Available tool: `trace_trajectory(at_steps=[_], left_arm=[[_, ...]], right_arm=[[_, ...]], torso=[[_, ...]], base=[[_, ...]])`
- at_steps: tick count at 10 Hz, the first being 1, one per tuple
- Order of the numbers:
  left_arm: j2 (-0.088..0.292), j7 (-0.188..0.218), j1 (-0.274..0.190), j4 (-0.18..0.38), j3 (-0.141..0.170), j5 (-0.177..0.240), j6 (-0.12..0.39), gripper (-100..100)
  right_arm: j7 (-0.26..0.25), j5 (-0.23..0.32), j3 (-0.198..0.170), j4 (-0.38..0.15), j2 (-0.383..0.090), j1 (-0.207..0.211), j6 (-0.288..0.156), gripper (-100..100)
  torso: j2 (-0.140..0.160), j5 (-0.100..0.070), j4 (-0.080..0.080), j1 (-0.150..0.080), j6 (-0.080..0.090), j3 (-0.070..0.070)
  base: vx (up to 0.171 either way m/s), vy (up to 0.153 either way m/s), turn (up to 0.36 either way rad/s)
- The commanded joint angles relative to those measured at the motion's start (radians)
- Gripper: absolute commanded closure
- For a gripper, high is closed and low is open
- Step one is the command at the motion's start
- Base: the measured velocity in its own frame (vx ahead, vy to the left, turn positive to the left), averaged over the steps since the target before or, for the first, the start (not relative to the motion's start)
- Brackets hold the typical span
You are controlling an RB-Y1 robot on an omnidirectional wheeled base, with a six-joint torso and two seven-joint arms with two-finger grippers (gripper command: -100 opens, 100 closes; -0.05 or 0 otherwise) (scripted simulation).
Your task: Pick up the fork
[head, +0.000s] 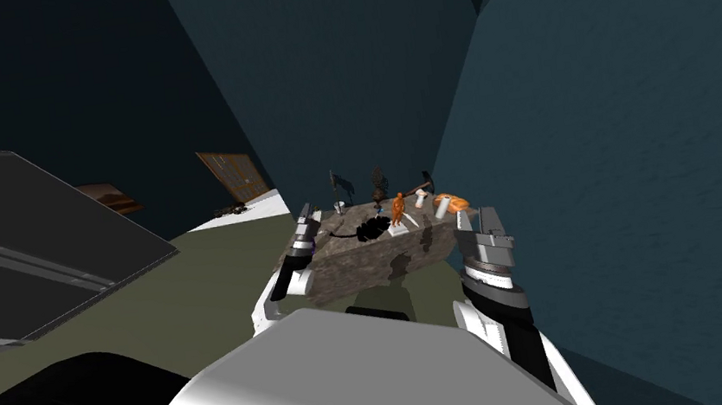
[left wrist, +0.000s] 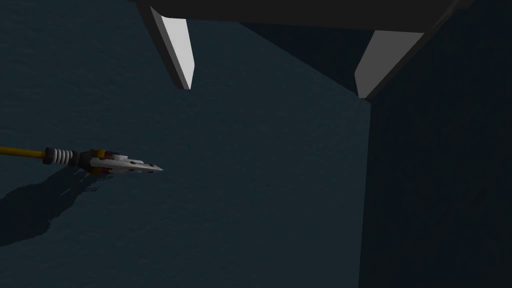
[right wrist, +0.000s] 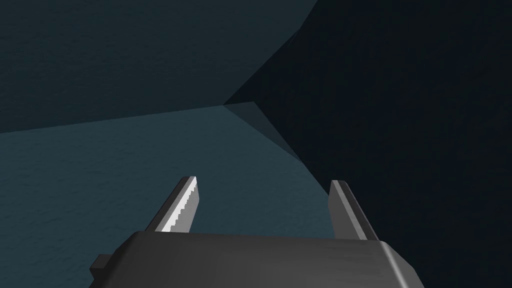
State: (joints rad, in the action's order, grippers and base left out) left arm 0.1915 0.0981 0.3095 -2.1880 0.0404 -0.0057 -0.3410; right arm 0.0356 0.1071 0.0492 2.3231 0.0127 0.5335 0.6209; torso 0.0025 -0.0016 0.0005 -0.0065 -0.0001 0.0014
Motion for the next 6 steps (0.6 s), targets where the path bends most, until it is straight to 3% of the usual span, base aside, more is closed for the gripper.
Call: trace_trajectory(at_steps=[1,3,4,5,6], left_arm=[[0.020,-0.002,-0.050,0.050,-0.006,0.012,0.050,-100],[0.020,-0.002,-0.068,0.063,-0.006,0.012,0.071,-100],[0.042,0.000,-0.111,0.110,-0.007,0.025,0.109,-100],[0.042,0.000,-0.115,0.110,-0.007,0.025,0.127,-100],[0.064,0.002,-0.161,0.160,-0.007,0.040,0.157,-100]], right_arm=[[0.000,0.000,0.000,0.000,0.000,0.000,0.000,0],[0.000,0.000,0.000,0.000,0.000,0.000,0.000,0],[0.000,0.000,0.000,0.000,0.000,0.000,0.000,0],[0.000,0.000,0.000,0.000,0.000,0.000,0.000,0],[0.000,0.000,0.000,0.000,0.000,0.000,0.000,0]], torso=[[0.000,0.000,0.000,0.000,0.000,0.000],[-0.001,0.000,0.000,0.002,0.000,0.000],[-0.001,0.001,0.000,0.004,0.000,-0.001],[-0.001,0.001,0.000,0.002,0.000,-0.001],[-0.001,0.000,0.000,0.002,0.000,-0.001]], base=[[-0.039,-0.092,-0.053],[-0.018,-0.055,-0.018],[-0.021,-0.067,-0.074],[-0.026,-0.067,-0.036],[-0.022,-0.080,-0.059]])
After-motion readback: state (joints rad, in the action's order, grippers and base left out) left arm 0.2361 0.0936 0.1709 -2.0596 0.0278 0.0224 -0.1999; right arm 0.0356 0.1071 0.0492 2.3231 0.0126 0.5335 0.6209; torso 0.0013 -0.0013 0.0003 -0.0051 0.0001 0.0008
